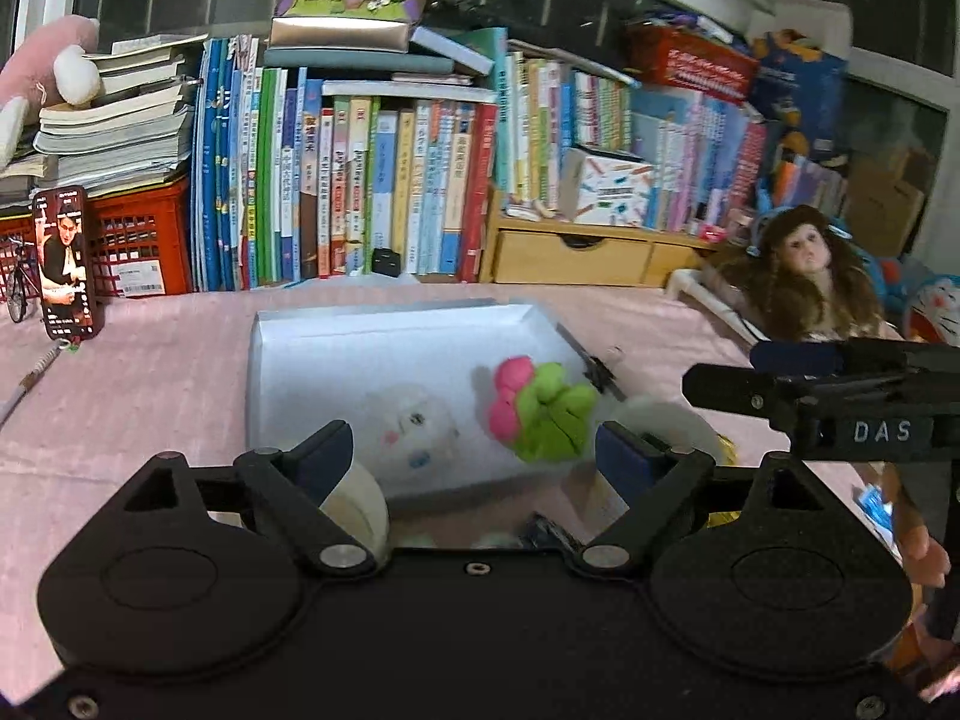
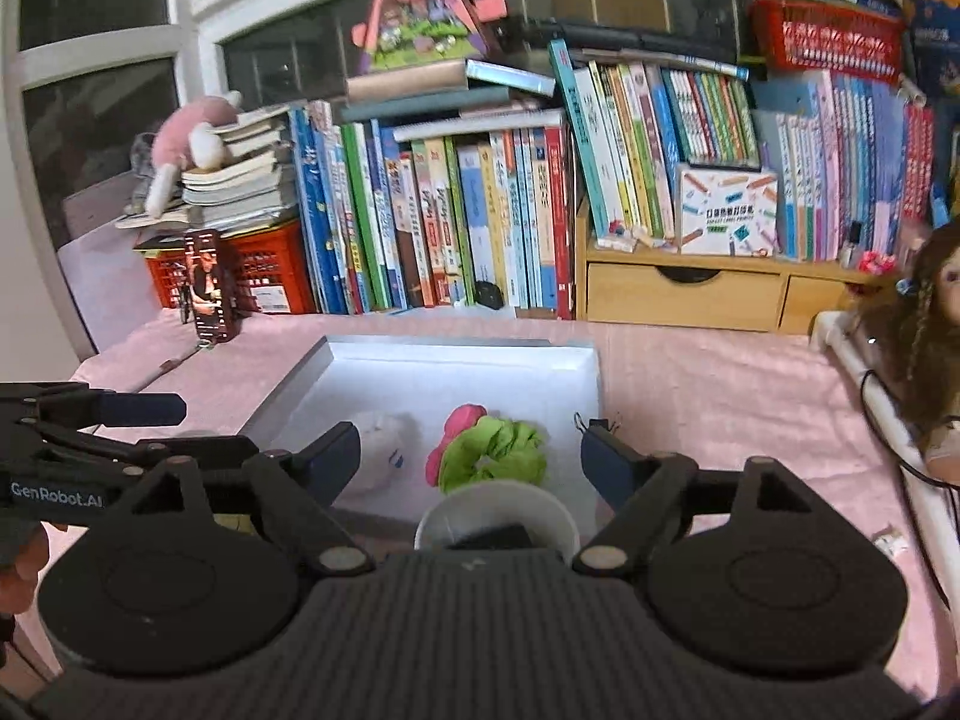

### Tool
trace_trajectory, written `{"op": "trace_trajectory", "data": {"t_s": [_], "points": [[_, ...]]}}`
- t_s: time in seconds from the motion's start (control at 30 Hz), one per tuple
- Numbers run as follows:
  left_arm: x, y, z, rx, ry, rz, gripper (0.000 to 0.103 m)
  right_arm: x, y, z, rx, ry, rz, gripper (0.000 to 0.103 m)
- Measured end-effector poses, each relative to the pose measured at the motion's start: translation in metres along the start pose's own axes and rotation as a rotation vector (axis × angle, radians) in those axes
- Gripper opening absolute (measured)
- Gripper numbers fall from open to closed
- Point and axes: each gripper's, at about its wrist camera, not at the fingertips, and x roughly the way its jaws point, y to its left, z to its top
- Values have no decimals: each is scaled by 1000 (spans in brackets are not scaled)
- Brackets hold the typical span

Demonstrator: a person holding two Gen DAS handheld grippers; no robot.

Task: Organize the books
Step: 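Move both open tools back from the tray toward the remaining toys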

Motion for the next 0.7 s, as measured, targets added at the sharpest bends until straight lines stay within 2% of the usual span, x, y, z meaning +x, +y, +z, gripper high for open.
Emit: {"op": "trace_trajectory", "data": {"t_s": [0.4, 0.7], "points": [[-35, -16, -86, -31, -19, -19, 90, -39, 0, -66, -35, -95, -53, 98], [-34, -33, -125, -31, -7, 3, 91, -47, -2, -100, -27, -117, -88, 102]]}}
